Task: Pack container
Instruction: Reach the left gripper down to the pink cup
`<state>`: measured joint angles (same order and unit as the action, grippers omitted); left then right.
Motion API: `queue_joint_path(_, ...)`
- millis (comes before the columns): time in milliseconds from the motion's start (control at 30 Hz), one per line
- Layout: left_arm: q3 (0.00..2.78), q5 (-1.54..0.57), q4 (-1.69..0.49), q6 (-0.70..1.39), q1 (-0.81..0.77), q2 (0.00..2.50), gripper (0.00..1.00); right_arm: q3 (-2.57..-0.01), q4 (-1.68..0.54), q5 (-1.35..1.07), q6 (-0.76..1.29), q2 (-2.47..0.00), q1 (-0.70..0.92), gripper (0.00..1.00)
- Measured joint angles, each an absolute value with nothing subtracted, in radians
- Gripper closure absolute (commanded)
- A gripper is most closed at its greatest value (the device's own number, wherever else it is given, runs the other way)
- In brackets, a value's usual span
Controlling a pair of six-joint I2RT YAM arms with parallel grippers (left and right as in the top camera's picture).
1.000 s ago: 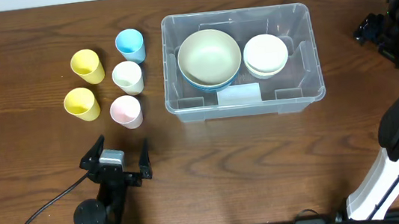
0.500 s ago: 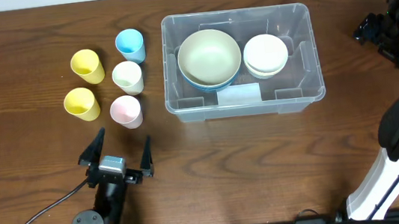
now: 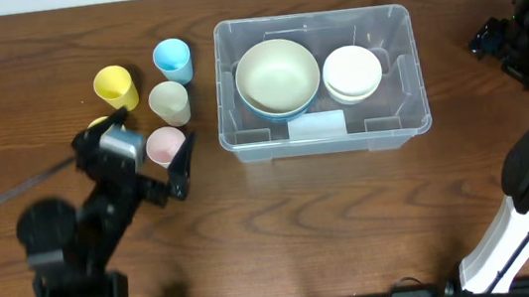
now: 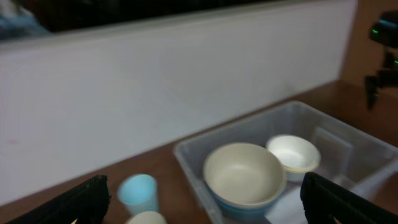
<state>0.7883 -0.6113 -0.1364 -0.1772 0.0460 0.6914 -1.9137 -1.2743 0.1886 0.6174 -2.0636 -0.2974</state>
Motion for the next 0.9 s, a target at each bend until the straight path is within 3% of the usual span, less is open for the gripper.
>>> queue_joint_path(300,1.008,-0.453,-0.547,0.066,0.097,1.069,0.02,-1.914,-1.274,0.19,0.618,-2.064,-0.297,0.01)
queue_joint_path(900,1.069,-0.326,-0.628,0.269,0.097,1.463,0.02,-1.914,-1.274,0.192,0.617,-2.064,-0.297,0.01)
